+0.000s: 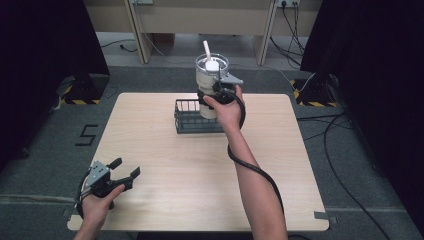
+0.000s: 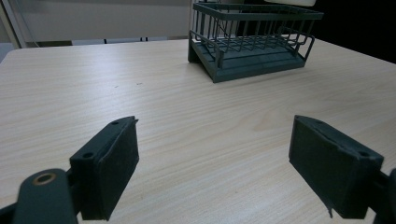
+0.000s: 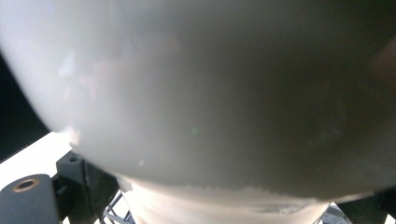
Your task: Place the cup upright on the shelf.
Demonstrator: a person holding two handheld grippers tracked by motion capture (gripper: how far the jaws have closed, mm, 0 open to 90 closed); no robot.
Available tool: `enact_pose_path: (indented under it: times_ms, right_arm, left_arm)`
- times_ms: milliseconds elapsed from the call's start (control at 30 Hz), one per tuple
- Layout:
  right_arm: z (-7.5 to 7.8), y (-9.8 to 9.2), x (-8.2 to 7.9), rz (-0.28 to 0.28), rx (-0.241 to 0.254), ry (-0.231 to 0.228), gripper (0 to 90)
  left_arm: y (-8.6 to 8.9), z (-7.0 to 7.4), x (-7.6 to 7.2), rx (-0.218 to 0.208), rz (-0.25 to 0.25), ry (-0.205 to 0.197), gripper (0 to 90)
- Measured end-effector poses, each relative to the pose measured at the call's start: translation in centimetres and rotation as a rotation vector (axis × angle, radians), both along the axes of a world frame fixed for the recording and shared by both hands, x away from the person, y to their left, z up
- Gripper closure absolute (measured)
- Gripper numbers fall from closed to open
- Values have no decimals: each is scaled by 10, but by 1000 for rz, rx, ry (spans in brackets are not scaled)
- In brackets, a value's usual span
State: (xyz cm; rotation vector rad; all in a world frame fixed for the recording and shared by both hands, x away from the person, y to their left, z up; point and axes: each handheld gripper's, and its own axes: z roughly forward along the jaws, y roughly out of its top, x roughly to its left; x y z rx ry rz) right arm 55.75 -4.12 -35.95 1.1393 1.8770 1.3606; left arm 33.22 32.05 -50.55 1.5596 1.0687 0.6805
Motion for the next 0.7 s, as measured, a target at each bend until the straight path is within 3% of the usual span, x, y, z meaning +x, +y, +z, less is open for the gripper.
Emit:
enact_pose_path:
  times_ms: [700]
  right_arm:
    - [-5, 12, 24, -14, 3, 30, 106]
  left_arm:
    - [1, -1, 1, -6, -1, 4, 154]
